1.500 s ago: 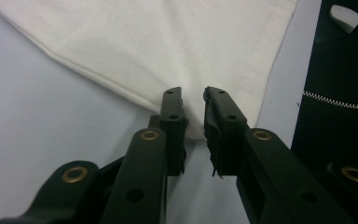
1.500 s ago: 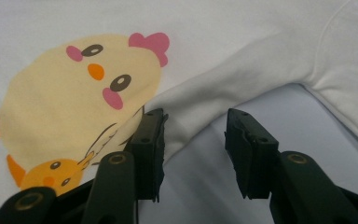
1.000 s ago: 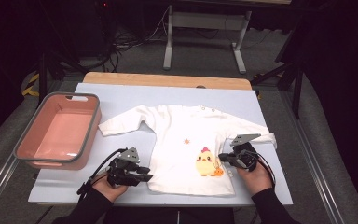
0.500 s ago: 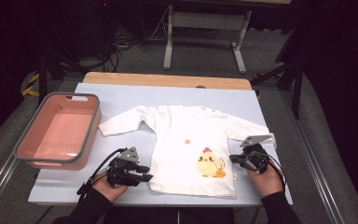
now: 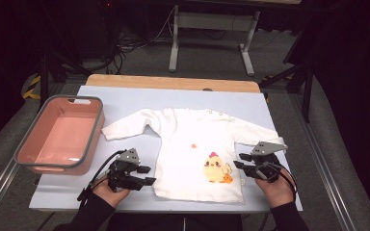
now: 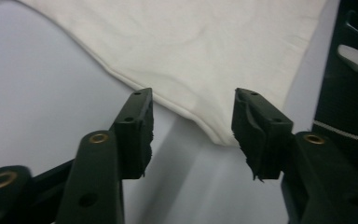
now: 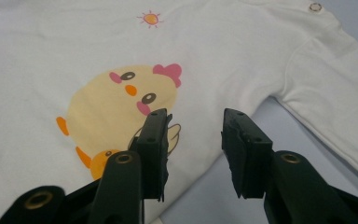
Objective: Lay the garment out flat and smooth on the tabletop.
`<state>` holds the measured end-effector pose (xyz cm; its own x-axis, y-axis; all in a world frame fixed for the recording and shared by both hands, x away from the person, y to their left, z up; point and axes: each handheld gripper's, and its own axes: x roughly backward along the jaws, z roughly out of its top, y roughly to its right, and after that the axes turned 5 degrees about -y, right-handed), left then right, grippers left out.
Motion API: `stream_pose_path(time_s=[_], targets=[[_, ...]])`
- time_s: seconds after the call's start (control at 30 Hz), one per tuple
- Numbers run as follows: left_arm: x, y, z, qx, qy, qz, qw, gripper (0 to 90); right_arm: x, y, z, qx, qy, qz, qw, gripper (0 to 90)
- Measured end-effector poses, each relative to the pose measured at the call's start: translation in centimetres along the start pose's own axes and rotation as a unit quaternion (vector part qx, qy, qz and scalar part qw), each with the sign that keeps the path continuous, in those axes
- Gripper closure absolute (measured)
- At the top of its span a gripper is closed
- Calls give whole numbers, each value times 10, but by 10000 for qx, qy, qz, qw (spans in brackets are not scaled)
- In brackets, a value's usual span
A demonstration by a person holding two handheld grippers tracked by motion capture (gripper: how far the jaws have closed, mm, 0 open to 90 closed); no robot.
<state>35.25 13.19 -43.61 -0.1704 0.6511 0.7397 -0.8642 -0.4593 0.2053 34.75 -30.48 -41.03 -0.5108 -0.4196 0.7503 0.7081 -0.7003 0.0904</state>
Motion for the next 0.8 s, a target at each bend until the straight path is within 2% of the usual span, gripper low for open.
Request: stream_pose_path(time_s=[0.07,0.1,0.13,0.17,0.2,0.23,0.27,0.3,0.37,0.4,0.47,0.57,0.6,0.67,0.7,0.73,0.8], targets=[[4,-5,3,56,235,116,9996,396,-1,-3,1,96,10,-53,9999,573],[6,-7,6,-21,376,151,9992,274,-3,-5,1,144,27,-30,9999,561],[6,-8,8,-155,405,301,9986,274,-3,-5,1,144,27,-30,9999,561],[6,-9,12,-262,390,562,9973,239,-4,-6,1,167,45,-4,9999,559],[7,-11,14,-280,390,664,9966,202,-5,-6,1,203,50,13,9998,553],[8,-15,16,-242,439,761,9958,181,-5,-6,1,205,55,4,9998,551],[11,-26,20,-39,565,942,9939,171,-6,-6,0,183,84,38,9998,553],[11,-26,20,-39,565,942,9939,181,-6,-6,0,183,84,38,9998,553],[15,-40,21,184,652,1040,9923,192,-6,-6,0,174,102,49,9998,554],[15,-47,22,238,674,1203,9902,204,-6,-6,0,182,112,60,9998,555],[15,-60,22,392,663,1359,9877,220,-6,-7,0,190,117,80,9997,557],[11,-73,22,500,661,1548,9845,250,-8,-6,-1,162,133,131,9997,559],[7,-81,23,579,573,1652,9829,271,-8,-6,-1,164,126,141,9997,561],[5,-85,23,617,522,1686,9824,292,-8,-6,-1,154,128,160,9997,561],[3,-88,23,705,505,1622,9829,335,-8,-6,-1,144,149,175,9996,562],[1,-91,24,760,509,1610,9827,335,-8,-6,-1,144,149,175,9996,562],[-4,-93,27,737,361,1791,9804,385,-8,-6,-2,130,167,196,9996,562]])
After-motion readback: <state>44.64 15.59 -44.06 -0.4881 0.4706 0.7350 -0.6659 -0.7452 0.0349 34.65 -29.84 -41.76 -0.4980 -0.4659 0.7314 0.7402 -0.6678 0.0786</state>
